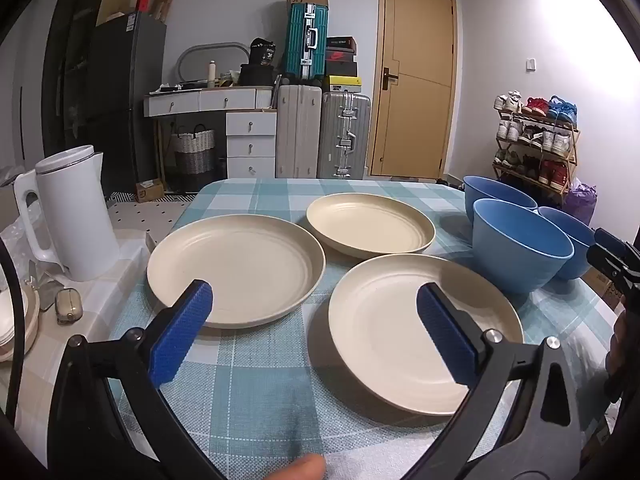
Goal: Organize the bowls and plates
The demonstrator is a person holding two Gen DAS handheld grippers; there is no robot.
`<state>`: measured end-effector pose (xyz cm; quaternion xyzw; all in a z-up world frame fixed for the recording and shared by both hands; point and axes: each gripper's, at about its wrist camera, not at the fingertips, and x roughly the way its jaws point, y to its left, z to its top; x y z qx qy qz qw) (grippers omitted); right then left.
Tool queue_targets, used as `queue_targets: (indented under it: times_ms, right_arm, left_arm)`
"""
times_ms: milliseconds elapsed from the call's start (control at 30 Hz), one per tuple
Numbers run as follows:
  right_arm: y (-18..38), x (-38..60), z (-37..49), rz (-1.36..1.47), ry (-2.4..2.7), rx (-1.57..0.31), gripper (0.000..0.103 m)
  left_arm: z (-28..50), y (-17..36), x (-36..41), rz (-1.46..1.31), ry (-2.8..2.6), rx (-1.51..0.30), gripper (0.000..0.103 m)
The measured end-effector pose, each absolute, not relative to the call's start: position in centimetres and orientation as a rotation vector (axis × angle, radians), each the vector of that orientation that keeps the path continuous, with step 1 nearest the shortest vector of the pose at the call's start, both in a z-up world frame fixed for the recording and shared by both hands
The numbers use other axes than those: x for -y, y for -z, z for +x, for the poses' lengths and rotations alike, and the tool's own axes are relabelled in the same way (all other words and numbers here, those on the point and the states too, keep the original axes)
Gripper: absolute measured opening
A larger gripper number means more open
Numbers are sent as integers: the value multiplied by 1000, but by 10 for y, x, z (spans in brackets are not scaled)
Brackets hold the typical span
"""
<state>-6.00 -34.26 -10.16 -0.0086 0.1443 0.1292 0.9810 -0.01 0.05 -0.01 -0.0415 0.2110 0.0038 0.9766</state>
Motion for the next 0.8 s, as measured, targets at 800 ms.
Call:
queue_targets:
  times_ms: [800]
  right_arm:
    - [102,343,-59,-19,-259,-283,103]
  left_arm:
    - [-2,0,-1,-79,-11,-429,102]
